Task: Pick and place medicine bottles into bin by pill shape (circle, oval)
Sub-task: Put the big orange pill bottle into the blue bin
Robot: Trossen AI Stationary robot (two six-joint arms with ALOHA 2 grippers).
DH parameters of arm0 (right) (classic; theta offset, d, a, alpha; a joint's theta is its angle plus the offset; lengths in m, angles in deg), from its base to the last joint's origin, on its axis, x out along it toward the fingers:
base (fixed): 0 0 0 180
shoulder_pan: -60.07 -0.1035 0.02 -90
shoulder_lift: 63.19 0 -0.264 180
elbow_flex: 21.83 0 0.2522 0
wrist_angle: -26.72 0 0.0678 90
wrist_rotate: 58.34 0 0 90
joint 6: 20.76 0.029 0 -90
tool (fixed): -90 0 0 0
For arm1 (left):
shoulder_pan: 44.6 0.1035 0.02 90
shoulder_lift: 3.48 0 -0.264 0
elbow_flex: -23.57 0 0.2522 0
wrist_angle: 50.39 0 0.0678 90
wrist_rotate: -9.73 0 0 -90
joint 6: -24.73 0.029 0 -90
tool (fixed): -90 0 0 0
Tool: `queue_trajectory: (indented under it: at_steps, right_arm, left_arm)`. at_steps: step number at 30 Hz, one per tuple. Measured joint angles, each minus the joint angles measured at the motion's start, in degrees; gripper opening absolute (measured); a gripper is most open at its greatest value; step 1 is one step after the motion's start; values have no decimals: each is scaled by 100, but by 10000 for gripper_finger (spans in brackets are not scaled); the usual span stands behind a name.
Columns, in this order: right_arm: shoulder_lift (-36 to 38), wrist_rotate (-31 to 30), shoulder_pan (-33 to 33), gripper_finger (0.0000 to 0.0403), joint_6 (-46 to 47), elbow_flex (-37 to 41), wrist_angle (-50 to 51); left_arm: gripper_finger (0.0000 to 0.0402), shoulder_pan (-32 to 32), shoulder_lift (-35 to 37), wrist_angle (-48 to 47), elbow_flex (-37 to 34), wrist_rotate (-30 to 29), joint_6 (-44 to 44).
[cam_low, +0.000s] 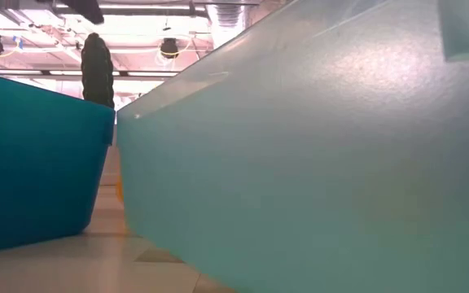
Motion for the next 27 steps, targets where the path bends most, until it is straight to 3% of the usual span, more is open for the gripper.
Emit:
queue_trajectory:
  at_steps: [7,13,17,21,27]
  right_arm:
    - [0,0,0,324,239,0,71]
    - [0,0,0,324,472,0,77]
    - [0,0,0,324,495,0,170]
    - [0,0,0,324,492,0,218]
    - [-2,0,0,324,470,0,220]
  left_arm:
    - [263,1452,-4,1102,-360,1142,1557]
    - [291,2430,-51,1802,-1076,1942,909]
    - [291,2441,-50,2193,-1550,2375,233]
    - [291,2305,-70,2516,-1798,2281,-200]
    - [291,2205,-730,2718,-1674,2406,-328]
